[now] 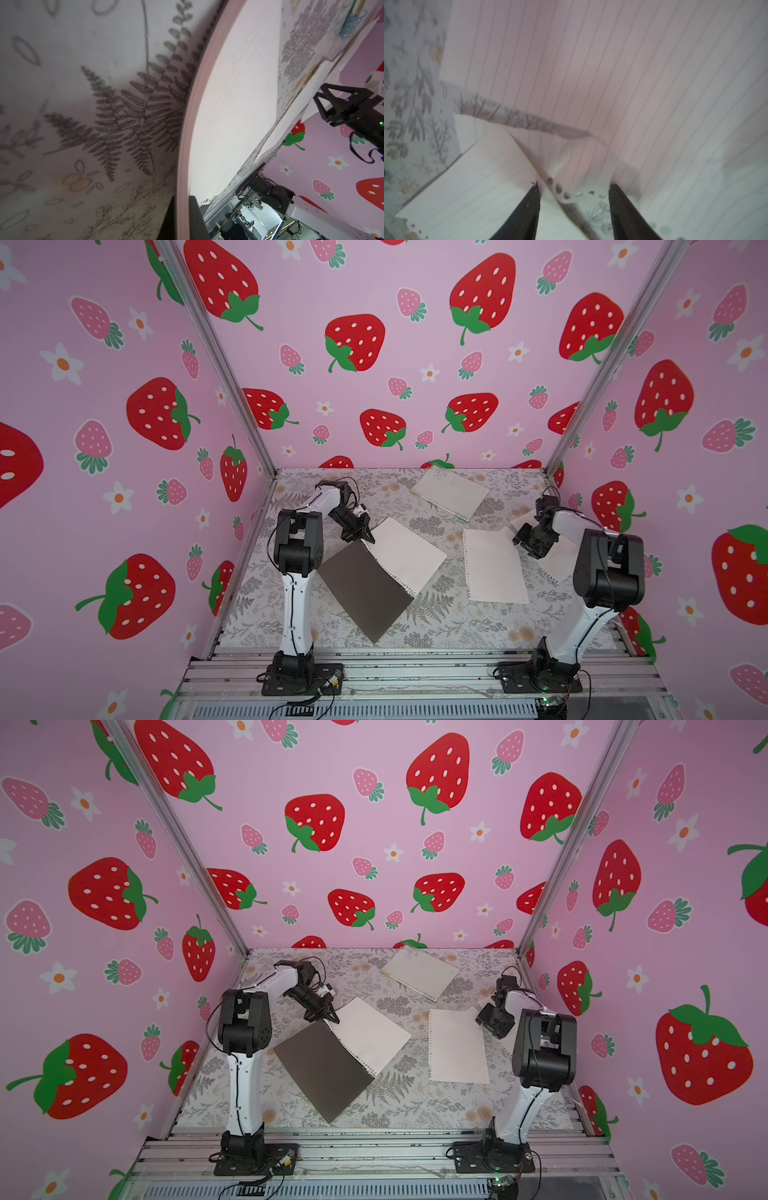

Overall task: Tear off pages from different notebooks
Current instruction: Adjust the notebook at the center of the board.

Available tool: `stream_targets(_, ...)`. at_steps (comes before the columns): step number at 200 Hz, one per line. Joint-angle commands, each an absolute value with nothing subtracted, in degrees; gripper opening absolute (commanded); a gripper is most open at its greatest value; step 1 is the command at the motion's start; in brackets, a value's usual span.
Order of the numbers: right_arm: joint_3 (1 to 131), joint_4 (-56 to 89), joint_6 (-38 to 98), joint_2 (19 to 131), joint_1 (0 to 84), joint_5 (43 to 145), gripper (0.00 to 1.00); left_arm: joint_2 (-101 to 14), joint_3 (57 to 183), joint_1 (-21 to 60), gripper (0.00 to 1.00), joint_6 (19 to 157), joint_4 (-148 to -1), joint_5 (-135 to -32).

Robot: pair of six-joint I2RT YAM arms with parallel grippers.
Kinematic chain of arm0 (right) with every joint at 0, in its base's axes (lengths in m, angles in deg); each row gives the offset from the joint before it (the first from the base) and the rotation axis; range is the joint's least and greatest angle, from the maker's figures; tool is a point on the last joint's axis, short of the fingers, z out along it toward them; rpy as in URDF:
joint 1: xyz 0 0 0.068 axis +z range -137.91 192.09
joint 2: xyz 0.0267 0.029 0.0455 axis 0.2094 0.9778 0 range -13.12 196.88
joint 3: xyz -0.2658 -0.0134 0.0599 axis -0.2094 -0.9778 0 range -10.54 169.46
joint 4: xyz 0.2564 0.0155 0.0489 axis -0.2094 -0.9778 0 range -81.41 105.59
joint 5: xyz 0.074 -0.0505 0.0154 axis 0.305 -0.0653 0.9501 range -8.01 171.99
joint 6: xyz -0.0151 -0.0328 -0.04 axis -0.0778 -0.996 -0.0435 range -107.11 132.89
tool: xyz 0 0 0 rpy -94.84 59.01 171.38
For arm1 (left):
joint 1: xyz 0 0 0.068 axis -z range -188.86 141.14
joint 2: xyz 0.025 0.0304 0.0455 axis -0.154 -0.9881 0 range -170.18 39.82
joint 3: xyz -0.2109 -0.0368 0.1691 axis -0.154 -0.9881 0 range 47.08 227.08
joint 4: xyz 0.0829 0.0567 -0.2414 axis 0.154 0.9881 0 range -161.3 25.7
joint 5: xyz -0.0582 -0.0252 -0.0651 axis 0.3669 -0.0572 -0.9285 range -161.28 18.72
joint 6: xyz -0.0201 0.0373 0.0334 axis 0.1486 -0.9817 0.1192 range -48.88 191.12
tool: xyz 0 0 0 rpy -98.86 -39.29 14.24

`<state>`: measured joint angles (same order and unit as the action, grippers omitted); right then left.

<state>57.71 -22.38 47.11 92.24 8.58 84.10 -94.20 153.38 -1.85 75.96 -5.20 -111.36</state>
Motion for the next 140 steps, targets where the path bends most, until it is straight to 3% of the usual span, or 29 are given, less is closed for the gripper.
stream_targets(1, 58.1, -24.1, 48.7, 87.4, 15.9, 81.5, 0.55, -95.6, 155.9, -1.7, 0.00, 73.4, -2.0, -108.3)
stream_targets(29, 61.1, -23.6, 46.6, 82.0, 20.8, 71.2, 0.58, -94.2, 154.6, -1.4, 0.00, 71.4, -3.6, -103.9)
stream_targets(47, 62.0, -20.0, 44.2, 81.2, 21.7, 76.4, 0.62, -93.0, 153.7, -1.2, 0.00, 70.6, -4.6, -102.3)
stream_targets(68, 63.4, -15.7, 40.2, 83.5, 23.5, 89.6, 0.63, -92.5, 153.8, -0.6, 0.00, 69.2, -4.4, -100.5)
stream_targets(102, 68.9, -16.5, 33.2, 90.3, 32.9, 106.8, 0.35, -93.6, 155.4, 1.1, 0.00, 68.2, -3.2, -98.5)
stream_targets(119, 70.6, -17.5, 31.1, 93.2, 37.2, 109.5, 0.13, -94.2, 156.4, 1.8, 0.00, 68.2, -2.8, -98.3)
stream_targets(140, 75.1, -23.3, 26.3, 97.6, 41.2, 108.4, 0.00, -94.6, 157.2, 2.4, 0.00, 68.3, -2.5, -98.9)
